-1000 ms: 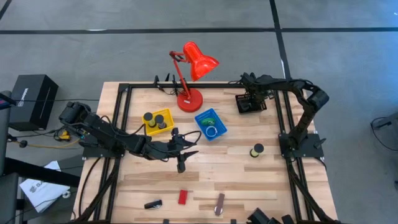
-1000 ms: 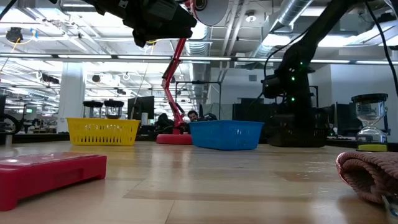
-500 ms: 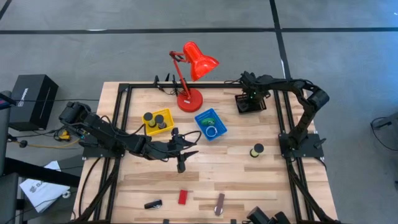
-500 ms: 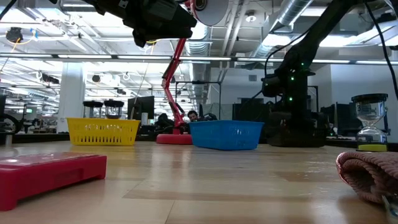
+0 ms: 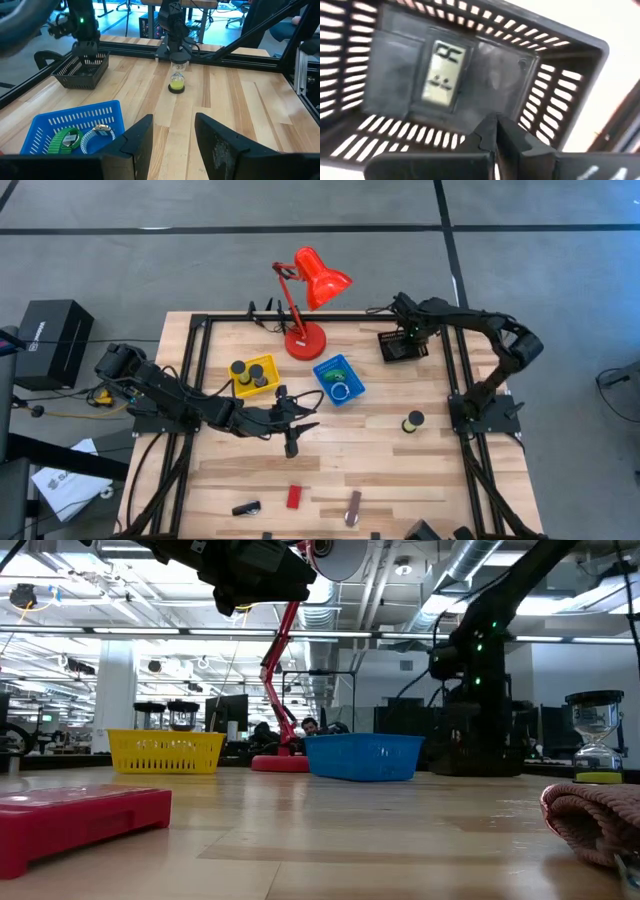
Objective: Pick & Place Office items
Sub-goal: Put the light green hourglass into the yellow bin
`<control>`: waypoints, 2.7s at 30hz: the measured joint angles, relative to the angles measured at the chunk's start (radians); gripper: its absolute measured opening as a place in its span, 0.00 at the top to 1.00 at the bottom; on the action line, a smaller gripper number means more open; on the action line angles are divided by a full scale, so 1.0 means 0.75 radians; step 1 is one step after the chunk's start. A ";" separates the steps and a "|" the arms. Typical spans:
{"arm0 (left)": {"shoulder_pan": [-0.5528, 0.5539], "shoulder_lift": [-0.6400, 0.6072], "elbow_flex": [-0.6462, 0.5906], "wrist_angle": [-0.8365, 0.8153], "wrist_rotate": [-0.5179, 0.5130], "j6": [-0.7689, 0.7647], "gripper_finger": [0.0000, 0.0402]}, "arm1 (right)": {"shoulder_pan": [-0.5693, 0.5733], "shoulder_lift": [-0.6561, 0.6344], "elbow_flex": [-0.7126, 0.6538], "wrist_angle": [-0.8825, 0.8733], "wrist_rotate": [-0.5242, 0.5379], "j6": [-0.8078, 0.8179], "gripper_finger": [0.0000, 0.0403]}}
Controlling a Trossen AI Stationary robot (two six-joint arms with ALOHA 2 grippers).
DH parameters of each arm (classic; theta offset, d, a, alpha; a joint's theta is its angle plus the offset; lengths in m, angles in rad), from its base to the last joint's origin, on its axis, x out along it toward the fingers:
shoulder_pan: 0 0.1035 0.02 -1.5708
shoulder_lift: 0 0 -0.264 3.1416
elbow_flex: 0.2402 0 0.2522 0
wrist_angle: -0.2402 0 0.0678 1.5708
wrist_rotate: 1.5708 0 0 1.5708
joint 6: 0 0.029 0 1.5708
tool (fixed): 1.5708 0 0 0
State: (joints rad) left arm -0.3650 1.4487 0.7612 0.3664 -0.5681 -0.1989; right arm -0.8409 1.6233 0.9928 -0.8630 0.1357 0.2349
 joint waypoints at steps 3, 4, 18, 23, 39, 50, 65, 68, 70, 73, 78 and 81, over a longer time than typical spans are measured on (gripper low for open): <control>0.000 0.000 0.000 0.000 0.000 0.000 0.65 | 0.028 -0.110 0.000 -0.028 -0.001 -0.008 1.00; 0.000 0.000 0.000 0.000 0.000 0.000 0.65 | 0.040 -0.150 0.000 -0.029 0.001 -0.008 1.00; 0.000 0.000 0.000 0.000 0.000 0.000 0.65 | 0.501 -0.679 -0.043 0.030 -0.055 -0.134 1.00; 0.000 0.000 0.000 0.000 0.000 -0.019 0.65 | 0.702 -0.879 -0.253 0.208 -0.087 -0.128 1.00; 0.074 0.000 0.000 0.029 0.000 -0.024 0.65 | 1.141 -1.203 -0.752 0.996 -0.115 -0.162 1.00; 0.165 0.000 0.000 0.067 -0.001 -0.032 0.65 | 1.153 -1.080 -0.753 1.273 -0.134 -0.359 0.86; 0.167 0.000 0.000 0.072 0.000 -0.024 0.65 | 1.182 -0.995 -0.666 0.942 -0.131 -0.383 0.43; 0.167 0.000 0.000 0.071 0.000 -0.023 0.65 | 1.224 -0.975 -0.572 0.683 -0.131 -0.343 0.40; 0.167 0.000 0.000 0.072 0.000 -0.023 0.65 | 1.259 -0.963 -0.513 0.539 -0.127 -0.245 0.39; 0.167 0.000 0.000 0.071 0.000 -0.022 0.65 | 1.323 -0.928 -0.456 0.360 -0.146 -0.059 0.39; 0.167 -0.001 0.000 0.071 0.000 -0.023 0.65 | 1.448 -0.829 -0.444 0.211 -0.151 0.080 0.39; 0.165 -0.001 0.000 0.071 0.000 -0.023 0.65 | 1.495 -0.764 -0.444 0.201 -0.150 0.112 0.39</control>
State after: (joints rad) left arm -0.2413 1.4483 0.7612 0.4198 -0.5682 -0.2165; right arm 0.2806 1.0500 0.6601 -0.7122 0.0229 0.3186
